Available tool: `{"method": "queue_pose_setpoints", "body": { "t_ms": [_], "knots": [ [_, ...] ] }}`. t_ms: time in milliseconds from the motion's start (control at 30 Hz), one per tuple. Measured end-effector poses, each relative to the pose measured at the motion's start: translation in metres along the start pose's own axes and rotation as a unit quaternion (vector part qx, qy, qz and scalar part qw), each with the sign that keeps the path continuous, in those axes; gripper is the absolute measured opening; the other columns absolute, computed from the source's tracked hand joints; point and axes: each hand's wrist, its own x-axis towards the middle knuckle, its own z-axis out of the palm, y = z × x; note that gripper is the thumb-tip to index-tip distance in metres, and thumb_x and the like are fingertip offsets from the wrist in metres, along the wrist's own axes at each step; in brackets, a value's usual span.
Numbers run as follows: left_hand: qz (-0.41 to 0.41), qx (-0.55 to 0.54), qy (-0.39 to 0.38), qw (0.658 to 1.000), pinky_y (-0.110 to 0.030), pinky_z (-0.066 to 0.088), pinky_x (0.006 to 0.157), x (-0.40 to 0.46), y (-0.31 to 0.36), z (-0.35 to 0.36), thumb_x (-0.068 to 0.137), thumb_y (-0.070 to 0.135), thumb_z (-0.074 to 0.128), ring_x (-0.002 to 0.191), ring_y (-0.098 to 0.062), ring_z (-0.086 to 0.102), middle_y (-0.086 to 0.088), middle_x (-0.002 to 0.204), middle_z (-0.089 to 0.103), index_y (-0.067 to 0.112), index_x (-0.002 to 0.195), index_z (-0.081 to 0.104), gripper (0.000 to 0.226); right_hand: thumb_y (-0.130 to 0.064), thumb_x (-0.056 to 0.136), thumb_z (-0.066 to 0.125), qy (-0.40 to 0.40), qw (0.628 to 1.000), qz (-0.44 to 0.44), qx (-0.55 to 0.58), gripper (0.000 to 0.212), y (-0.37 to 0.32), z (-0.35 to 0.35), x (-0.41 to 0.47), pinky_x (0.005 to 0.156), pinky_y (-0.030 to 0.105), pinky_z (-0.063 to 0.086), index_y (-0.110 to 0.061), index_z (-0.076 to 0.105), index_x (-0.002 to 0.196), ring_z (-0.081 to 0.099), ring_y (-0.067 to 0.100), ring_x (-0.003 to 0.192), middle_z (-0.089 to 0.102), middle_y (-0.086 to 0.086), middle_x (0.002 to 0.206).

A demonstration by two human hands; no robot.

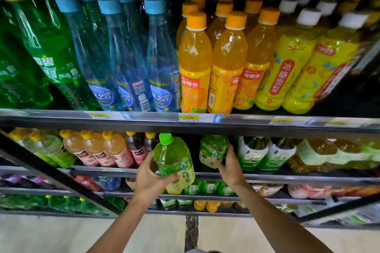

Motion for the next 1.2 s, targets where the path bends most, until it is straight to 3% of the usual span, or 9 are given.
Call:
{"method": "queue_pose_setpoints", "body": {
  "t_ms": [100,233,333,633,800,933,1033,1100,1200],
  "knots": [
    [0.019,0.02,-0.013,1.0,-0.041,0.052,0.104,0.007,0.005,0.008,0.047,0.035,0.102,0.113,-0.01,0.067,0.012,0.115,0.073,0.028,0.127,0.062,0.089,-0.033,0.096,0.066,0.008,1.0,-0.001,-0.006,0.078,0.001,0.0,-0.005,0.102,0.031,0.044,-0.012,0.021,0.156,0.056,0.026,0.128,0.052,0.01,0.145],
    [0.039,0.026,-0.034,0.998,-0.016,0.051,0.094,0.015,0.01,0.025,0.057,0.009,0.099,0.106,0.005,0.066,0.014,0.111,0.073,0.037,0.118,0.06,0.078,-0.031,0.096,0.066,0.023,1.0,0.003,-0.019,0.074,0.0,-0.003,-0.008,0.1,0.032,0.046,-0.01,0.025,0.154,0.058,0.029,0.126,0.054,0.013,0.143],
    [0.047,0.011,-0.035,0.998,-0.002,0.045,0.086,0.024,0.01,0.037,0.061,0.004,0.096,0.104,0.015,0.062,0.01,0.116,0.07,0.027,0.124,0.058,0.077,-0.028,0.095,0.068,0.033,0.999,0.017,-0.009,0.067,0.0,-0.004,-0.009,0.103,0.035,0.047,-0.011,0.032,0.148,0.058,0.029,0.125,0.057,0.013,0.138],
    [0.042,0.019,-0.025,0.999,-0.01,0.05,0.092,0.059,-0.01,0.063,0.065,0.009,0.095,0.106,0.01,0.064,0.013,0.116,0.07,0.029,0.131,0.053,0.081,-0.025,0.098,0.063,0.031,0.999,0.027,-0.036,0.069,-0.001,-0.001,-0.013,0.103,0.036,0.046,-0.004,0.027,0.152,0.055,0.033,0.128,0.051,0.018,0.144],
    [0.012,-0.007,-0.066,0.998,-0.022,0.048,0.104,0.062,-0.024,0.067,0.073,0.003,0.089,0.107,0.02,0.058,0.017,0.122,0.063,0.027,0.142,0.041,0.087,-0.028,0.098,0.063,0.041,0.998,0.043,-0.033,0.072,0.003,0.004,-0.014,0.102,0.039,0.049,-0.005,0.024,0.154,0.055,0.035,0.129,0.048,0.018,0.147],
    [0.062,0.005,-0.08,0.995,-0.002,0.038,0.1,0.051,-0.019,0.071,0.083,-0.011,0.076,0.118,0.031,0.042,0.018,0.138,0.045,0.015,0.155,0.018,0.096,-0.025,0.092,0.072,0.042,0.998,0.031,0.032,0.1,0.007,0.015,-0.034,0.111,0.035,0.044,-0.026,0.0,0.16,0.043,0.02,0.142,0.025,0.002,0.164],
    [0.106,0.028,-0.03,0.993,-0.018,0.028,0.12,0.033,-0.023,0.074,0.088,-0.003,0.074,0.146,0.014,0.02,0.019,0.16,0.024,0.025,0.16,0.013,0.098,-0.021,0.089,0.075,0.047,0.995,0.009,0.093,0.111,0.005,0.015,-0.048,0.113,0.032,0.041,-0.045,-0.009,0.157,0.029,0.009,0.148,0.013,-0.01,0.168],
    [0.139,0.041,-0.034,0.989,-0.025,0.021,0.122,0.023,-0.029,0.077,0.091,0.003,0.071,0.155,-0.003,0.009,0.013,0.168,0.014,0.029,0.162,0.011,0.097,-0.024,0.088,0.076,0.042,0.994,0.001,0.104,0.114,0.0,0.017,-0.052,0.11,0.038,0.047,-0.052,-0.012,0.154,0.029,0.009,0.149,0.013,-0.01,0.168],
    [0.141,0.051,-0.053,0.987,-0.001,0.01,0.112,0.015,-0.024,0.084,0.094,0.004,0.066,0.156,-0.006,-0.007,0.009,0.171,0.0,0.038,0.162,0.007,0.096,-0.028,0.087,0.078,0.038,0.994,-0.008,0.103,0.117,-0.005,0.02,-0.053,0.115,0.044,0.042,-0.054,-0.016,0.152,0.022,0.013,0.153,0.007,-0.011,0.169]
  ]
}}
